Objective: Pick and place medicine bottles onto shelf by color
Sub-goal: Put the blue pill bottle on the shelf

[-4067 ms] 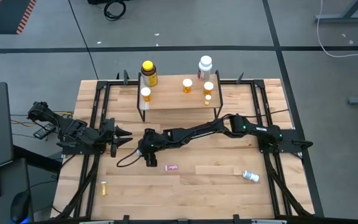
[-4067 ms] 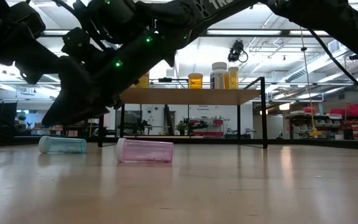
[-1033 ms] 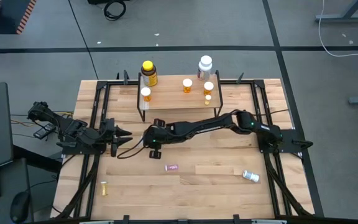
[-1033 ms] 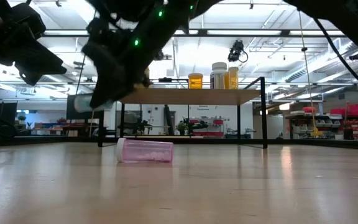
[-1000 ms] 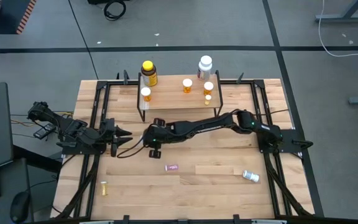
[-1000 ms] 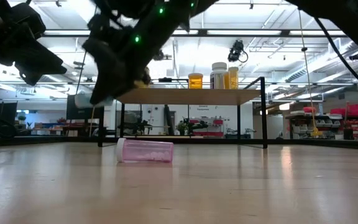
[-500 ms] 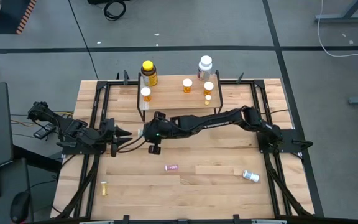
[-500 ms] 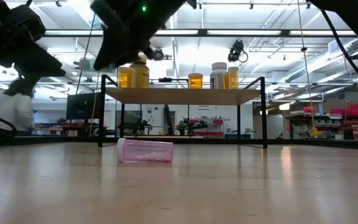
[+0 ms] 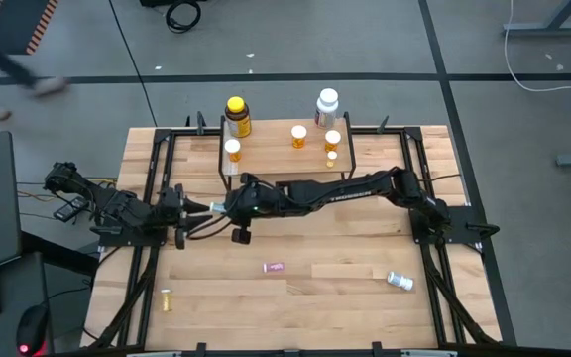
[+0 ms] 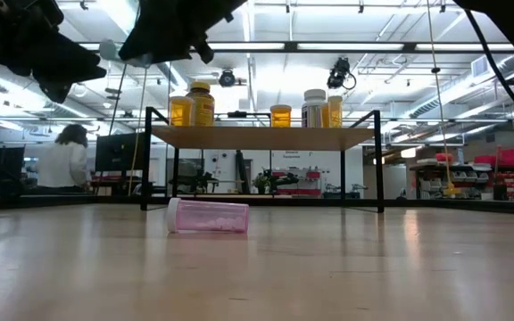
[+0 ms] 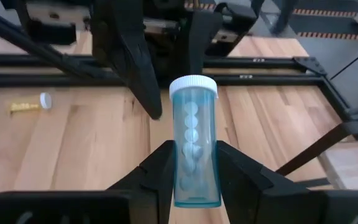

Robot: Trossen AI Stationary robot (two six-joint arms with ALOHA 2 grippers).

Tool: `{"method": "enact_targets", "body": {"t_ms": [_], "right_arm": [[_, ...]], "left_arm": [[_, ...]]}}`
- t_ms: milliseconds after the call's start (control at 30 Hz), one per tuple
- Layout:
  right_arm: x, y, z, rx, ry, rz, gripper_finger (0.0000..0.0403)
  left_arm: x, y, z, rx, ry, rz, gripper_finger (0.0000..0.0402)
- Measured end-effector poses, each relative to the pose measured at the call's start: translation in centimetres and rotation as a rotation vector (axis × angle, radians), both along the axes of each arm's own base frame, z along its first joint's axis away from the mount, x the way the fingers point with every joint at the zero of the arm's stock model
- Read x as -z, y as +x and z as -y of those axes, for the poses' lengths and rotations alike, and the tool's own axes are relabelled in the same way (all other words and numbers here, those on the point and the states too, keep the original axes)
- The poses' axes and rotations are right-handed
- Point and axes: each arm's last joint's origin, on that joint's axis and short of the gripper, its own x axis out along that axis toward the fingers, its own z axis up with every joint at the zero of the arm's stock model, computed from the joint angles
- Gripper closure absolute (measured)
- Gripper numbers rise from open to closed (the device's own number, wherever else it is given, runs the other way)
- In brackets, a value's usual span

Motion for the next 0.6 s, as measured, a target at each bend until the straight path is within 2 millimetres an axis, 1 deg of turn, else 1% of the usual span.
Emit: {"method": "enact_targets", "body": {"t_ms": [133,367,600], "right_arm": [[-0.61,-0.15,0.01,-0.001,0.001,0.02,0.0286],[-0.71,-0.08,-0.08,-0.028,0.011,0.031,0.0286],[-0.66,-0.07,-0.19,-0.044,0.038,0.031,0.0286]], "left_arm": [[0.09,0.03,0.02,-0.004,-0.006,-0.007,0.0271],[0.4,0.4,0.2,-0.006,0.005,-0.04,0.0271],[0.23,0.55,0.22,-0.027,0.002,-0.022,0.0271]]}}
